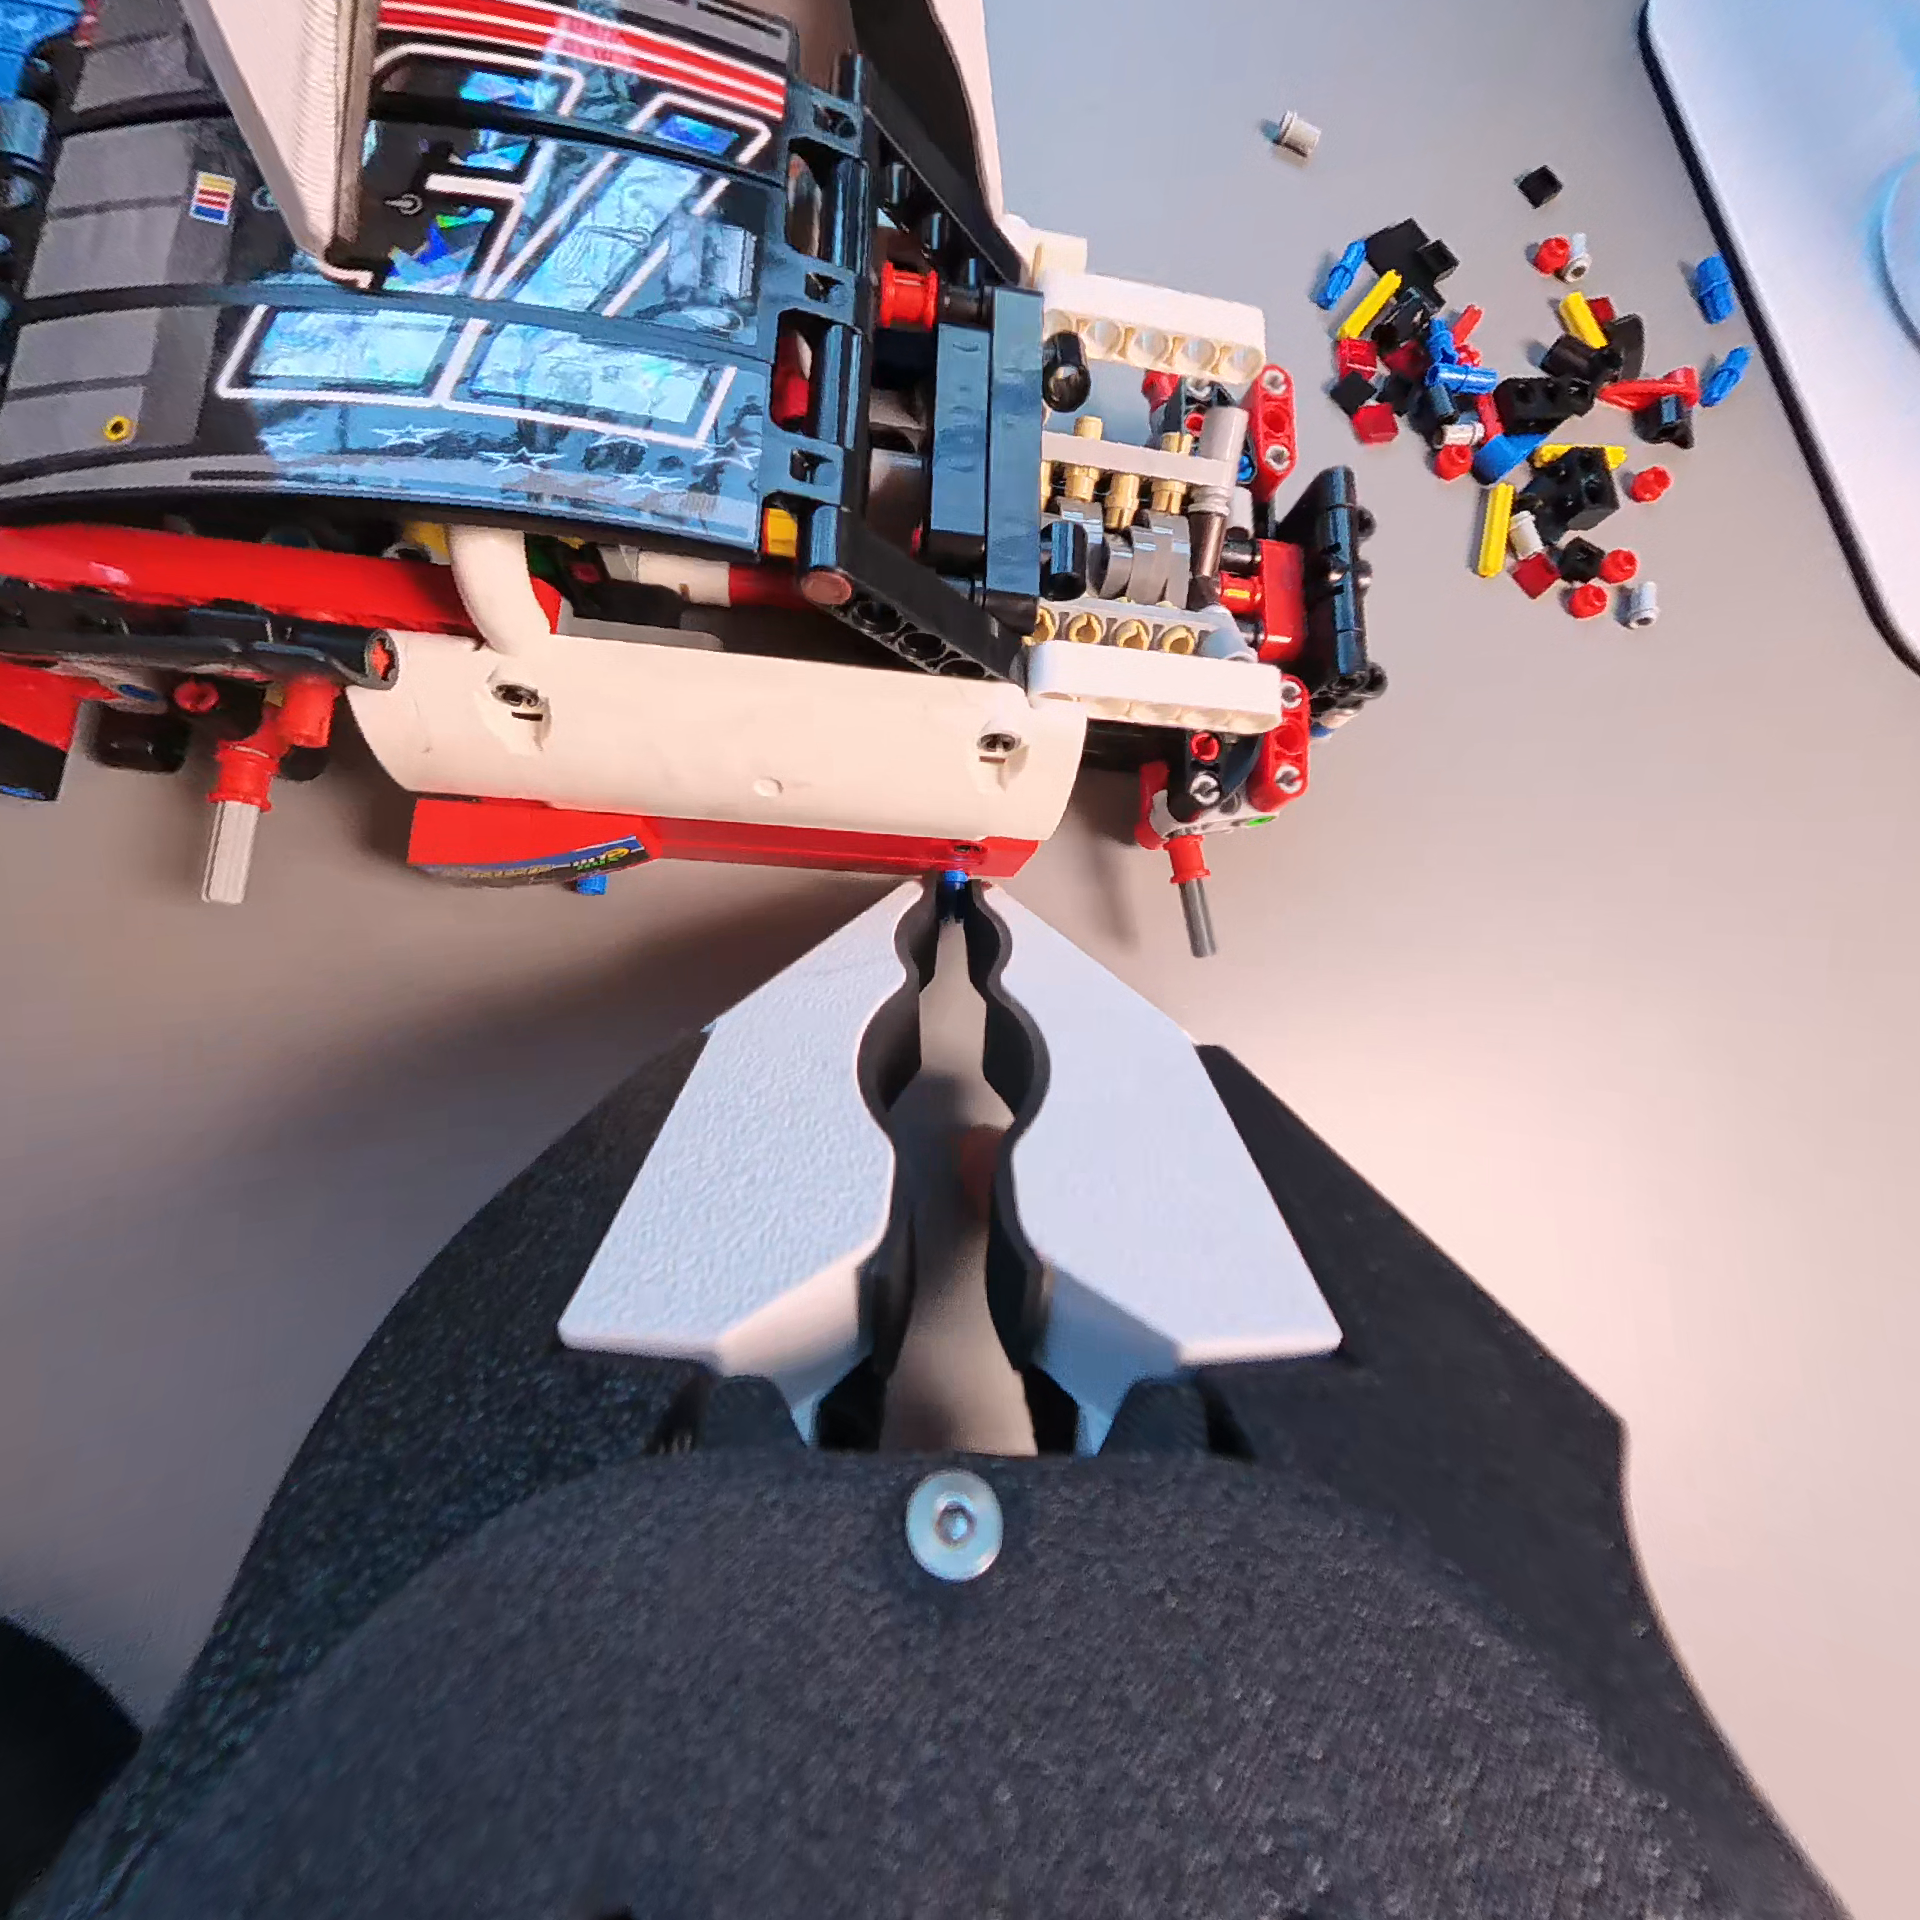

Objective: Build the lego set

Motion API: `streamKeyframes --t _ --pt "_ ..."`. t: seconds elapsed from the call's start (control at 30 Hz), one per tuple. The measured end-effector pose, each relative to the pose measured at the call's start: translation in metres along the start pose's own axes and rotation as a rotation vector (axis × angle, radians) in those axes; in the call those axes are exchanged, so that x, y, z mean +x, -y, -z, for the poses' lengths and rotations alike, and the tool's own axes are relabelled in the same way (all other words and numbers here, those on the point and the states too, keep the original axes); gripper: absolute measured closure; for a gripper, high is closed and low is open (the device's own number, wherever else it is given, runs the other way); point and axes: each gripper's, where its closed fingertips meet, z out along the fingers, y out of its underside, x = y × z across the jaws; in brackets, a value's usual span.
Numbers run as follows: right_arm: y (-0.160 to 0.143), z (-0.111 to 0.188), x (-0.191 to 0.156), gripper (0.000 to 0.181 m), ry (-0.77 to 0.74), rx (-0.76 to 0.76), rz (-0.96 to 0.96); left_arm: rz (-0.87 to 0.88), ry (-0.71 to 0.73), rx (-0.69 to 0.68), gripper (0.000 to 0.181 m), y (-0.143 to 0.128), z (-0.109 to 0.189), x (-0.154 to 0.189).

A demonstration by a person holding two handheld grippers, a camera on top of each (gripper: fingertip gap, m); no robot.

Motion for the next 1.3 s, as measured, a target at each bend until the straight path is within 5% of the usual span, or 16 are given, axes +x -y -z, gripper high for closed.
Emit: streamKeyframes --t 1.1,1.2,1.3 --pt "-0.005 0.006 -0.007 0.17 0.012 -0.034 -0.006 -0.084 -0.118 -0.018 0.079 0.003 0.002 0.005" --pt "-0.003 0.004 -0.01 0.176 -0.032 -0.014 -0.044 -0.11 -0.152 0.001 0.089 0.011 0.012 -0.004" --pt "-0.007 0.009 -0.017 0.179 -0.162 -0.077 -0.118 -0.09 -0.04 0.12 0.095 0.034 0.04 -0.022"
